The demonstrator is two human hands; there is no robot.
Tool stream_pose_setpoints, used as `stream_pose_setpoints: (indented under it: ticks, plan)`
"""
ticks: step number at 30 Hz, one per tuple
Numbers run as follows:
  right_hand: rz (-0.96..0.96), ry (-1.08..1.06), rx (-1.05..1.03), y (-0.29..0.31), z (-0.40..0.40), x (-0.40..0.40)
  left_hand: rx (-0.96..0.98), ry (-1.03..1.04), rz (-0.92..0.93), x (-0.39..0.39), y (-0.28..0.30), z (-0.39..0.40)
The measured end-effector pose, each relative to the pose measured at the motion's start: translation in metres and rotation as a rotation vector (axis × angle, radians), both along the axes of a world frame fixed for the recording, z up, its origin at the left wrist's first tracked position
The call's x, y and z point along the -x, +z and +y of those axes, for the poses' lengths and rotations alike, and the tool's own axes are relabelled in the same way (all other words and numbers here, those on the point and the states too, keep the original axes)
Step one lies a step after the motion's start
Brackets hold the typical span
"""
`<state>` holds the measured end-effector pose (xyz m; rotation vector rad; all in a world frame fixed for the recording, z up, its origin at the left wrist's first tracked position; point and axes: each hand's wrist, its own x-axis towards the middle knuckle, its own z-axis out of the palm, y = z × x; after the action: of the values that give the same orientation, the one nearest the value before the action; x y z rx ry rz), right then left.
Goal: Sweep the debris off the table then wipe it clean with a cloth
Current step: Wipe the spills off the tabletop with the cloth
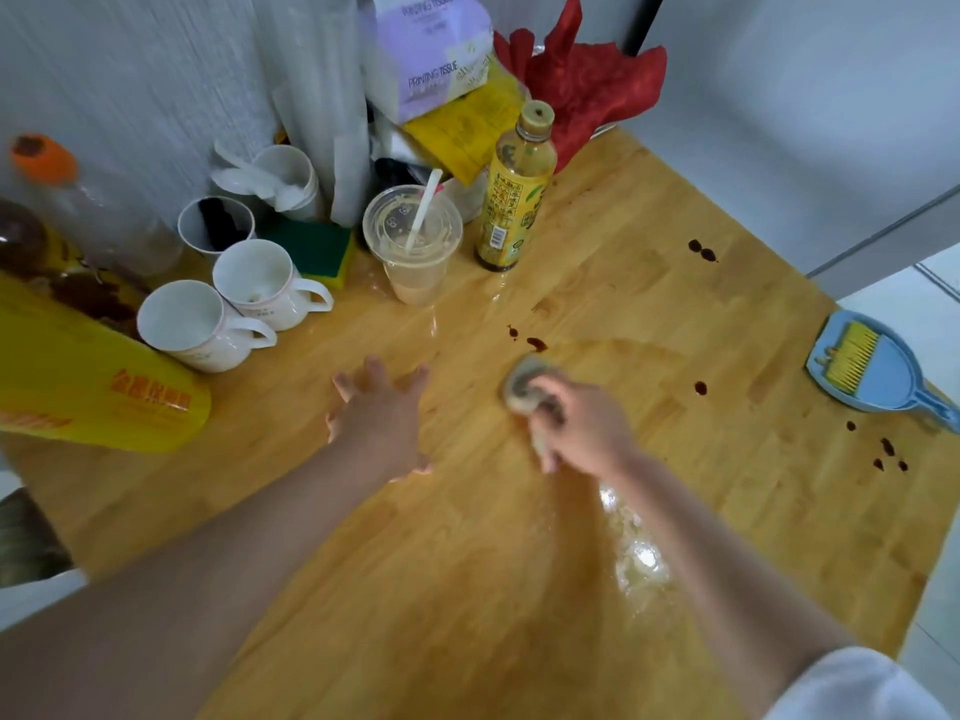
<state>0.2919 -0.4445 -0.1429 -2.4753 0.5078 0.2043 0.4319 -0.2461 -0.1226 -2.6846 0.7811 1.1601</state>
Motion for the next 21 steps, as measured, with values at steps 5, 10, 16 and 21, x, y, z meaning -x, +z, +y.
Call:
stream_pose_setpoints:
  ticks: [5, 10, 16, 21]
  plan:
    - [-0.141, -0.880, 0.068, -0.012, -0.050, -0.022, -0.002, -0.017, -0.012, 0.001, 0.000, 0.000]
    - [-0.175, 0.037, 0.048, -0.016, 0.035, -0.047, -0.012, -0.039, -0.030, 0.000, 0.000, 0.002]
    - [-0.141, -0.731, -0.152, -0.003, -0.055, -0.044, -0.015, -0.074, -0.035, -0.001, 0.001, 0.004]
    - [-0.047, -0.178, -0.205, -0.001, 0.042, -0.089, 0.015, -0.047, 0.002, -0.005, 0.008, 0.008]
